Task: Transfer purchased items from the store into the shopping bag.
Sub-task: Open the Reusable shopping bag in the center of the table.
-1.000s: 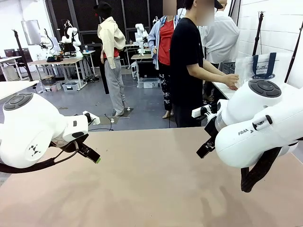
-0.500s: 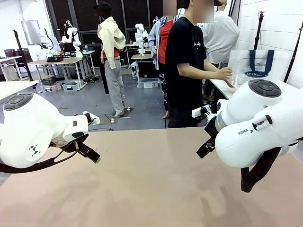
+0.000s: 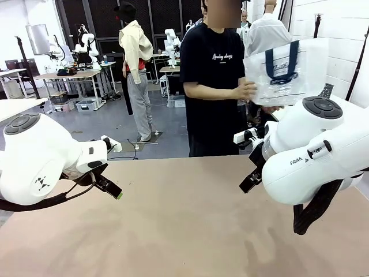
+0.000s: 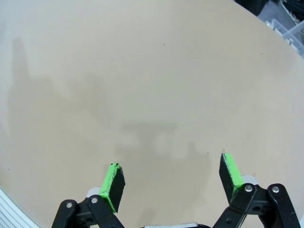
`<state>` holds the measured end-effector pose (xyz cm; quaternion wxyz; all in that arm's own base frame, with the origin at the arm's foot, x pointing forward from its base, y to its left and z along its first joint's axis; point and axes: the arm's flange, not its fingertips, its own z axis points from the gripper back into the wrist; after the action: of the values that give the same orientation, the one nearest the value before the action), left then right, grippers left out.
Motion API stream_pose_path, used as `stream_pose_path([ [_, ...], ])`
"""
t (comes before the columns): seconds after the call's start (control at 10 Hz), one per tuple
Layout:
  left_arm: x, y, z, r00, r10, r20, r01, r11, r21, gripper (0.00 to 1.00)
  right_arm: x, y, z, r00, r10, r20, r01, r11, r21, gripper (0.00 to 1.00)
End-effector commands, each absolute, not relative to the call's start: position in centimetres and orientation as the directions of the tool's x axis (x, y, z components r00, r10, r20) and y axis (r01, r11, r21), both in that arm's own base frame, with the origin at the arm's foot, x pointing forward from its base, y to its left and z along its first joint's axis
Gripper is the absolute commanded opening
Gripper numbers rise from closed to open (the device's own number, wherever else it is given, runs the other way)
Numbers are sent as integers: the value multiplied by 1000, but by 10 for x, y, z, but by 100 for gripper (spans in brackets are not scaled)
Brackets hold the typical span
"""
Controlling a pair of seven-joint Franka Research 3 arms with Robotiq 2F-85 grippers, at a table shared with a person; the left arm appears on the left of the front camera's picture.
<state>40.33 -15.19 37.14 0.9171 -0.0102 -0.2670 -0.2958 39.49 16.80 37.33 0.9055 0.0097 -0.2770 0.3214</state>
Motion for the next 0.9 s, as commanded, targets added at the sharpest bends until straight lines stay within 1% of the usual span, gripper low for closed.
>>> stream_pose_path([
  [0.0, 403, -152, 371, 682, -537, 496, 548, 825, 139, 100, 395, 168, 373, 640, 577, 508, -587, 793, -161, 100],
  [0.1, 399, -146, 378, 627, -580, 520, 586, 791, 174, 100, 398, 164, 384, 590, 610, 528, -606, 767, -209, 100],
  [0.3, 387, -142, 394, 553, -636, 538, 595, 754, 280, 100, 396, 158, 401, 537, 629, 562, -619, 747, -245, 100],
  [0.5, 377, -142, 409, 509, -690, 515, 599, 714, 364, 100, 393, 153, 411, 475, 648, 596, -642, 718, -269, 100],
  [0.6, 373, -141, 416, 494, -716, 493, 610, 689, 391, 100, 391, 153, 416, 468, 663, 584, -652, 705, -278, 100],
  [0.7, 371, -142, 420, 511, -722, 466, 627, 684, 372, 100, 391, 153, 416, 495, 652, 574, -653, 715, -249, 100],
  [0.8, 401, -145, 421, 505, -691, 518, 613, 709, 347, 100, 396, 162, 417, 504, 640, 580, -625, 734, -266, 100],
])
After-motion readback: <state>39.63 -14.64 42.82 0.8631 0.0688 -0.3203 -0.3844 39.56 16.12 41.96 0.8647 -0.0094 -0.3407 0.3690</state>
